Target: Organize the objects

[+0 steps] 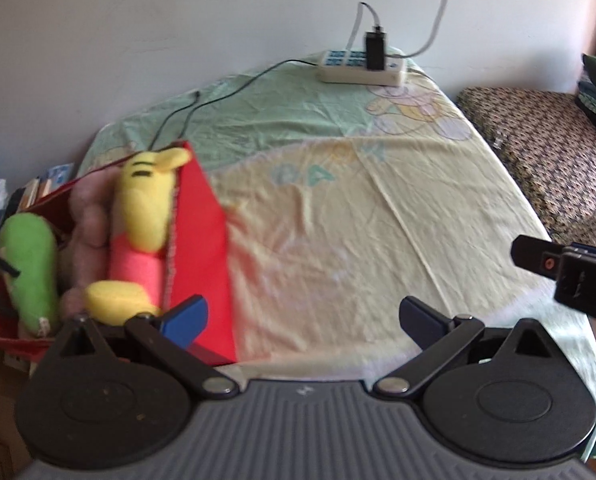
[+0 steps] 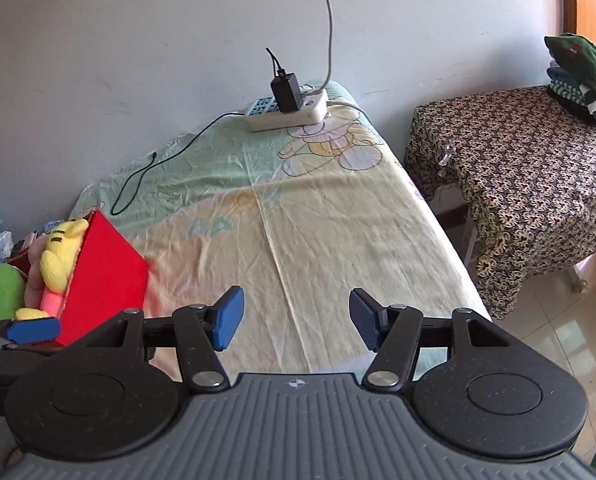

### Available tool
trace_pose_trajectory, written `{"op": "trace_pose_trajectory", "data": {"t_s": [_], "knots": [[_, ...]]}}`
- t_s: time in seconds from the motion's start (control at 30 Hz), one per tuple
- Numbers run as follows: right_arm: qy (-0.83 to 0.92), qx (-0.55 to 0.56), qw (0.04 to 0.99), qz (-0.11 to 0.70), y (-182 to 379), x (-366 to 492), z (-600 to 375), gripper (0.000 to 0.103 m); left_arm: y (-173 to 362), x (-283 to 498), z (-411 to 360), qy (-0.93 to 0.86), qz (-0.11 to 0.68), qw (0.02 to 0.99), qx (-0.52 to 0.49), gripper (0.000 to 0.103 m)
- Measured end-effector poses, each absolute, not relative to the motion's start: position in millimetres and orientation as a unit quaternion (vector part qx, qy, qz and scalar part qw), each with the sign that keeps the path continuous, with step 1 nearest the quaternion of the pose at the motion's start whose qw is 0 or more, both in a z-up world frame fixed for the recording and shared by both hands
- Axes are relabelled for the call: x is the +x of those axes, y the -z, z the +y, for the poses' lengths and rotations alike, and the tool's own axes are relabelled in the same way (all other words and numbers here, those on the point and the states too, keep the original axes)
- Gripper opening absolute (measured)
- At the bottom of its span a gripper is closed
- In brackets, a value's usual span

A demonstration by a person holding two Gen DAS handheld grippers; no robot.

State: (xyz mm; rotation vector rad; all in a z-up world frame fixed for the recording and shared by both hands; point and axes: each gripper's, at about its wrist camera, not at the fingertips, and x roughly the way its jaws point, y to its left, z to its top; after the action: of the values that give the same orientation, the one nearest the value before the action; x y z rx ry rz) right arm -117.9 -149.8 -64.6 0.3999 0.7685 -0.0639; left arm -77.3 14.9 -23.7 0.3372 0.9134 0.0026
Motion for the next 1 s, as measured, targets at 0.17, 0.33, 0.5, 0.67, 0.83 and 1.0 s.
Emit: {"op": "trace_pose_trajectory", "data": {"t_s": [0.17,0.33,0.5,0.67,0.83,1.0], "knots": [[0.018,0.174,0.911,0.373,57,-106,-127,0.062,10,-78,53,-0.044,0.433,0.889,0.138,0.101],[0.008,0.154,0.916,0.372,49,-100,-93,0.062,-4,-82,89,-0.065,0.424,0.894,0.127,0.101],[-0.001,0.143,0.916,0.376,44,-93,-59,0.062,-13,-80,120,-0.069,0.423,0.896,0.116,0.101],[-0.008,0.140,0.919,0.369,34,-88,-26,0.063,-17,-75,149,-0.072,0.423,0.896,0.116,0.101],[-0.032,0.133,0.924,0.357,19,-83,10,0.063,-26,-72,182,-0.075,0.420,0.898,0.107,0.101],[-0.056,0.119,0.928,0.349,6,-76,49,0.063,-37,-69,218,-0.088,0.415,0.900,0.098,0.101]]}}
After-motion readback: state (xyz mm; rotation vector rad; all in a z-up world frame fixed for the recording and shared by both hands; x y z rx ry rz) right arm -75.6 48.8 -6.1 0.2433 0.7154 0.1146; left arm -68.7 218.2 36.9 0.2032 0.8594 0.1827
